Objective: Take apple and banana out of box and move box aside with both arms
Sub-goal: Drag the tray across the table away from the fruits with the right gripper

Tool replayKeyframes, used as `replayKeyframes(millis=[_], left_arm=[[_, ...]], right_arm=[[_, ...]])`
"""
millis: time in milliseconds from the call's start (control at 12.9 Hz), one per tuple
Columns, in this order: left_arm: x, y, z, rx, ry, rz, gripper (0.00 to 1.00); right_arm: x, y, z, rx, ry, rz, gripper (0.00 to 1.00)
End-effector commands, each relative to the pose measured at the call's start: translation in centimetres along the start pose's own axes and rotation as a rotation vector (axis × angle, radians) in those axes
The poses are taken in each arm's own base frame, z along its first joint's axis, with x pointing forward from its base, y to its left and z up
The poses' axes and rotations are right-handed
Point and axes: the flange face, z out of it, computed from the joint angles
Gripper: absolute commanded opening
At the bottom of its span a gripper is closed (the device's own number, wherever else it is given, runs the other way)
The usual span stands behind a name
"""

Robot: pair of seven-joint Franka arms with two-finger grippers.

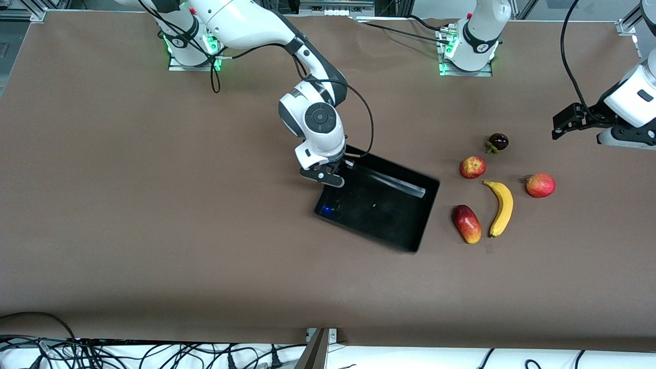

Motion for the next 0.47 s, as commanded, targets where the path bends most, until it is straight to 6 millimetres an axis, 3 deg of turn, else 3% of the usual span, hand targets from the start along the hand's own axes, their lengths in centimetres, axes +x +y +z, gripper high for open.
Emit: replayKeyframes(millis=[0, 155, 388], left_arm=[[-0.6, -0.4, -0.2, -0.004, -0.015, -0.013, 1.0], [-0.4, -0.7, -0.4, -0.004, -0.012, -0.016, 1.0], [-1.1, -0.4, -1.4, -0.011, -0.062, -0.015, 1.0]], right_arm=[[2.1, 1.8, -4.3, -0.047, 0.0, -0.08, 0.0], [5.5, 4.8, -7.6, -0.096, -0.016, -0.149, 0.0], [12.4, 11.6, -12.8, -0.112, -0.061, -0.243, 0.0]])
